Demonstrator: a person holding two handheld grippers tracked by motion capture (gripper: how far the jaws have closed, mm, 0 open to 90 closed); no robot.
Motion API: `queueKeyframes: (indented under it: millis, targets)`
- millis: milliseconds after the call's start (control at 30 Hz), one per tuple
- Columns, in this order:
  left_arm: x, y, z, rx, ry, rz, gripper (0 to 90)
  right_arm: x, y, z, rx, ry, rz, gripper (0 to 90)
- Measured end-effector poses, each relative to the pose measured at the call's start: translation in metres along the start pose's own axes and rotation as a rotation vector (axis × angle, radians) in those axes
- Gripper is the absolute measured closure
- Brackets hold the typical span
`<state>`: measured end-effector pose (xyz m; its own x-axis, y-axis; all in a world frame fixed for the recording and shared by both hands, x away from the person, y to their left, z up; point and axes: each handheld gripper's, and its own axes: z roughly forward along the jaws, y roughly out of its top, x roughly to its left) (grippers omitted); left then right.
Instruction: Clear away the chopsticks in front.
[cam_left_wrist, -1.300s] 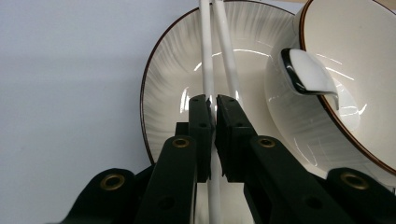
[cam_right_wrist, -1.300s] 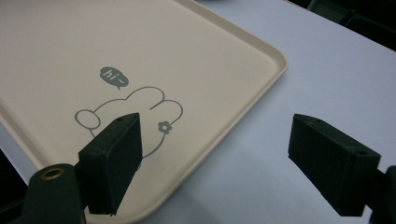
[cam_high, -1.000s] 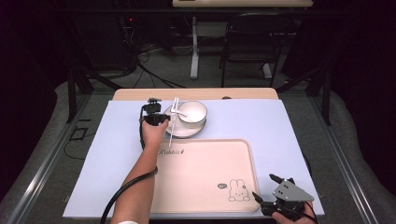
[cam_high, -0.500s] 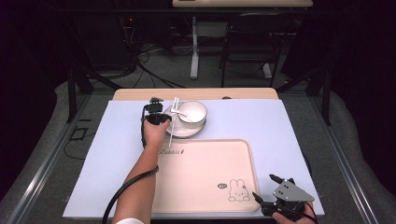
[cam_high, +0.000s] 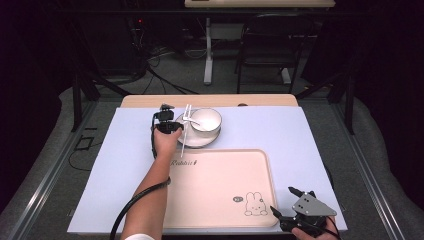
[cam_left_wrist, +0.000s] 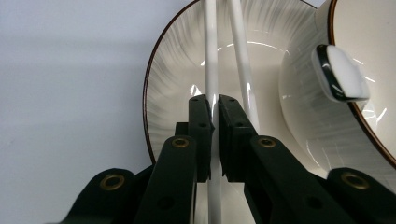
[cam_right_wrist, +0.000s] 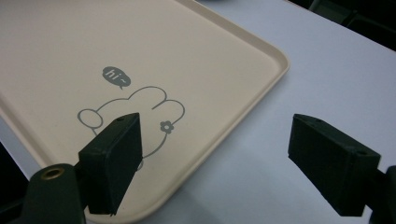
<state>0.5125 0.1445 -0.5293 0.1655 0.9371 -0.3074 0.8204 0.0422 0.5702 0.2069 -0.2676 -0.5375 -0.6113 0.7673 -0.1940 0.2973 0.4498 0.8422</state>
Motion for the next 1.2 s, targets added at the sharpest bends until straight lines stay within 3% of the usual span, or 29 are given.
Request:
queueKeyframes:
  millis: [400, 833, 1100, 1200]
  targets:
    - [0.004, -0.005, -0.017, -0.035, -0.006, -0.01, 84.8, 0.001, 0.001, 0.0, -0.001, 0.006, -0.006, 17.3]
    - [0.013, -0.028, -0.051, -0.068, 0.011, -0.032, 84.8, 0.003, 0.002, -0.002, -0.013, 0.031, -0.02, 17.3]
    - [0.013, -0.06, -0.074, -0.066, -0.006, -0.05, 84.9, 0.003, 0.003, -0.003, -0.024, 0.044, -0.023, 17.2]
    - [0.007, -0.081, -0.087, -0.058, -0.025, -0.05, 84.9, 0.003, 0.004, -0.003, -0.029, 0.046, -0.025, 17.2]
